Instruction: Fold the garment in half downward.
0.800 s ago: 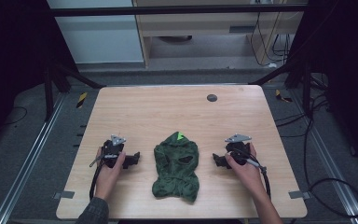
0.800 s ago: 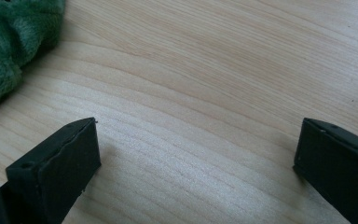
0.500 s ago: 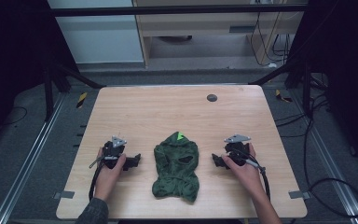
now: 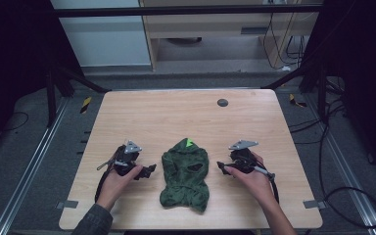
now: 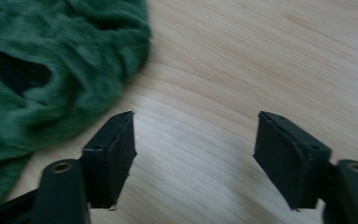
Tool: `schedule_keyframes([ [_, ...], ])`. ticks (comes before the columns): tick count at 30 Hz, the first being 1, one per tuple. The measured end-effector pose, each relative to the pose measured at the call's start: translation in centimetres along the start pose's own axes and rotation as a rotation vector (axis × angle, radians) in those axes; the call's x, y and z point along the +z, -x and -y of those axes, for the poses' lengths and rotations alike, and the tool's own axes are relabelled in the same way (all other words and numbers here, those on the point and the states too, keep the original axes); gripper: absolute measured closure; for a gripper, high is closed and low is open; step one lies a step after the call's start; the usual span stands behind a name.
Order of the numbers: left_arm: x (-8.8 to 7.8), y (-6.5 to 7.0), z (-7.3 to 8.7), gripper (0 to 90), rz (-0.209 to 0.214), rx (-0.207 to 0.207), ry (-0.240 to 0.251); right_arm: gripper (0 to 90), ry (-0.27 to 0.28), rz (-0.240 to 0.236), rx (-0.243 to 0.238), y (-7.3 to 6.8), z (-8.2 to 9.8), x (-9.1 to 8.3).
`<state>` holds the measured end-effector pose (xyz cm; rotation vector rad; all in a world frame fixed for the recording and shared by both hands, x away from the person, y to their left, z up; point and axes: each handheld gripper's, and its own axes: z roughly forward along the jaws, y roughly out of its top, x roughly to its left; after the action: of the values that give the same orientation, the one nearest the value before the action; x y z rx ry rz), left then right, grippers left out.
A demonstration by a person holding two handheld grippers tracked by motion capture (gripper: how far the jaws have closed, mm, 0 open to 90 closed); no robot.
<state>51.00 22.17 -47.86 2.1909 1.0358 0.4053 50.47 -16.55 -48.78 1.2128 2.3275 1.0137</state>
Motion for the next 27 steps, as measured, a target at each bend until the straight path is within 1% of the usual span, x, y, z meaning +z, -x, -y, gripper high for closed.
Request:
schedule_keyframes([
  [1,0.0,0.0,-0.5,5.7,0.012,0.006,-0.007,32.7,-0.003,-0.012,-0.007,-0.2,-0.3,0.0],
  [2,0.0,0.0,-0.8,7.2,0.024,0.004,-0.005,35.8,-0.014,-0.026,-0.013,-0.5,-0.8,0.0],
  [3,-0.1,-0.1,-1.3,7.6,0.046,-0.002,-0.002,38.3,-0.021,-0.035,-0.020,-0.7,-1.0,0.1],
  [4,-0.1,-0.2,-1.6,7.8,0.053,-0.003,0.002,40.3,-0.033,-0.043,-0.037,-0.8,-1.5,0.2],
  [5,-0.2,-0.3,-1.9,8.6,0.051,-0.005,0.010,42.2,-0.042,-0.051,-0.039,-0.9,-1.8,0.2],
  [7,-0.2,-0.5,-2.7,10.5,0.056,0.004,0.007,46.9,-0.048,-0.062,-0.053,-1.1,-2.5,0.3],
  [8,-0.2,-0.6,-2.9,11.0,0.057,0.006,0.003,47.9,-0.052,-0.070,-0.067,-1.2,-3.0,0.3],
  [9,0.0,-0.7,-3.4,11.9,0.061,0.021,-0.002,51.9,-0.053,-0.082,-0.071,-1.3,-3.7,0.4],
  [10,0.0,-0.7,-3.4,13.0,0.061,0.021,-0.002,51.9,-0.053,-0.082,-0.071,-1.3,-3.7,0.4],
  [11,0.2,-0.6,-4.0,14.7,0.070,0.029,0.001,56.0,-0.048,-0.095,-0.087,-1.4,-4.4,0.4],
  [12,0.2,-0.6,-4.0,15.7,0.070,0.029,0.001,56.0,-0.048,-0.095,-0.087,-1.4,-4.4,0.4],
  [13,0.4,-0.6,-4.2,16.8,0.071,0.030,0.004,60.8,-0.038,-0.107,-0.099,-1.5,-5.1,0.5],
  [14,0.6,-0.5,-4.5,18.7,0.074,0.036,0.003,63.2,-0.039,-0.112,-0.101,-1.5,-5.3,0.6],
  [15,0.8,-0.4,-4.7,18.7,0.078,0.034,0.009,63.2,-0.039,-0.112,-0.101,-1.5,-5.3,0.6],
  [17,1.4,-0.1,-5.3,23.6,0.096,0.041,0.004,67.1,-0.037,-0.129,-0.098,-1.6,-5.8,0.9],
  [19,1.8,0.1,-5.7,26.6,0.096,0.054,-0.009,69.2,-0.040,-0.137,-0.100,-1.6,-6.2,1.4],
  [21,2.3,0.4,-6.2,31.6,0.109,0.066,-0.022,71.2,-0.047,-0.142,-0.097,-1.6,-6.4,2.0],
  [22,2.6,0.5,-6.3,32.6,0.105,0.074,-0.021,71.4,-0.044,-0.140,-0.091,-1.5,-6.6,2.3],
  [23,3.2,0.7,-6.5,33.3,0.103,0.088,-0.040,70.8,-0.051,-0.145,-0.076,-1.4,-6.8,2.8],
  [25,3.6,0.7,-6.5,33.3,0.097,0.089,-0.048,69.8,-0.056,-0.142,-0.082,-1.3,-6.8,3.1],
  [26,3.8,0.7,-6.5,33.7,0.100,0.096,-0.057,68.3,-0.063,-0.145,-0.075,-1.2,-6.9,3.4],
  [27,4.1,0.7,-6.5,34.0,0.101,0.094,-0.061,67.0,-0.065,-0.145,-0.074,-1.2,-6.9,3.8],
])
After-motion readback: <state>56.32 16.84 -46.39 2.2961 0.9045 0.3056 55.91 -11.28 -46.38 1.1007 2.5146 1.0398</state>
